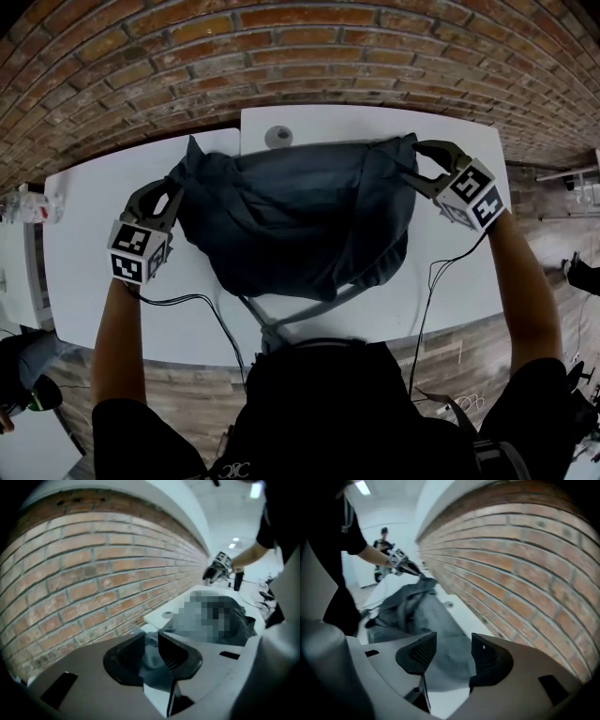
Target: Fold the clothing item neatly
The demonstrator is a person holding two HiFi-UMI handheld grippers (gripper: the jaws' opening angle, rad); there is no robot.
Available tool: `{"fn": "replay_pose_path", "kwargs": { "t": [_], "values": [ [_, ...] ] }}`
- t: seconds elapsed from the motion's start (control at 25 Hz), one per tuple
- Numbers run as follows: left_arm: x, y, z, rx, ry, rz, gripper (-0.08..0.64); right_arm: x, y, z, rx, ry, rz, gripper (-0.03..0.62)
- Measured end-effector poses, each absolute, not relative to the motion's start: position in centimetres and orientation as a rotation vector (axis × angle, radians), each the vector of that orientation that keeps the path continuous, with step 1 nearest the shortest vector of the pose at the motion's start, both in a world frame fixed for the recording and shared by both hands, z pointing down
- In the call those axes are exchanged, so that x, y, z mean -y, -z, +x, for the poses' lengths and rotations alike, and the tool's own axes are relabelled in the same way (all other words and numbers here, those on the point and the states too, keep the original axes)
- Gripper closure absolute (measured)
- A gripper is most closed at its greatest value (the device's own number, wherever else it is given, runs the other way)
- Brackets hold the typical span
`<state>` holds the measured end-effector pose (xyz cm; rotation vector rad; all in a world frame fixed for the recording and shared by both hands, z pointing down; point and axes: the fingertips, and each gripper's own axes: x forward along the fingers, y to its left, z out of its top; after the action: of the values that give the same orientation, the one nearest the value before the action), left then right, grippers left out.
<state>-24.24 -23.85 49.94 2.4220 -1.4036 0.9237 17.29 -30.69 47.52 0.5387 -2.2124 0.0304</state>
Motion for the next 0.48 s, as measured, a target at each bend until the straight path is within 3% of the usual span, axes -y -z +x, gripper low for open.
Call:
{"fn": "replay_pose_path", "kwargs": {
  "t": [0.2,0.48],
  "values": [
    [15.4,-50.8,-15.0,0.812,-1.318,2.775,0.442,16.2,-49.3,9.2,2.164,0.036,-0.126,0.359],
    [9.9,-54.5,-8.5,0.115,-1.624,2.861,0.442,10.4,-53.5,7.6,1.919,0.247,-0.444,0.394]
  ]
}}
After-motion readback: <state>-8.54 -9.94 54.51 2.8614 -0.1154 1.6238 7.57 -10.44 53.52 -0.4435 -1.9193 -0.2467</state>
